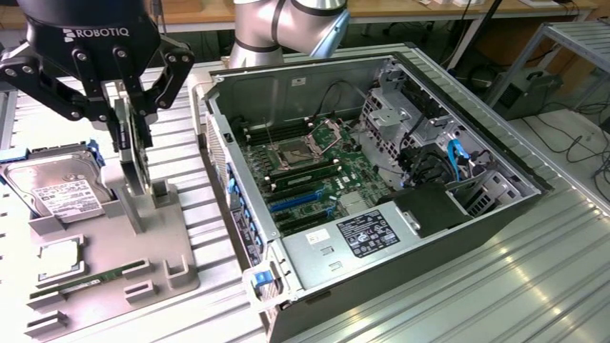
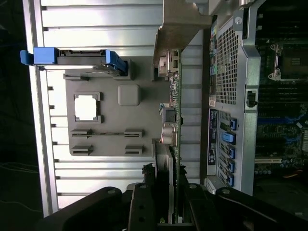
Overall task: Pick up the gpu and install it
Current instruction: 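Pick up the gpu and move the gpu toward the slot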
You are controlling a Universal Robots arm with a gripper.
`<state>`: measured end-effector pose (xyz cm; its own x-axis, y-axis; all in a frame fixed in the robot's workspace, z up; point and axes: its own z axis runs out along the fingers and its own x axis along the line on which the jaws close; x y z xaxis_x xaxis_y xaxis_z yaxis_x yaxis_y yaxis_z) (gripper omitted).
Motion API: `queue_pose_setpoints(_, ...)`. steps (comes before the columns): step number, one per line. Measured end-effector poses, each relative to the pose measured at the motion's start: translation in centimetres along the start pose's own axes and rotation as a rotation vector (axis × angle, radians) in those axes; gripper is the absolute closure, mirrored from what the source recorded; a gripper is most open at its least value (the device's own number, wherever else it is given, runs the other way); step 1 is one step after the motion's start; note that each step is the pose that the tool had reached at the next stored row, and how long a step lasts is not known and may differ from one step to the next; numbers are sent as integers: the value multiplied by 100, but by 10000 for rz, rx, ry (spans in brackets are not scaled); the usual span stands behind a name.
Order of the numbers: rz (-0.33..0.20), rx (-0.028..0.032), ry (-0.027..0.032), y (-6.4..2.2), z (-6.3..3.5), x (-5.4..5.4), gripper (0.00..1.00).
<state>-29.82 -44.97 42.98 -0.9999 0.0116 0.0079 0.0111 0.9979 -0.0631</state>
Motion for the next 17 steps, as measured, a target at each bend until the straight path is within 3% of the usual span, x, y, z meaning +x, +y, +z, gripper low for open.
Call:
queue_pose_setpoints(7,1,1,-27,1,-1,1,73)
queue_pose_setpoints(17,22,-4,-338,3,1,-15,73)
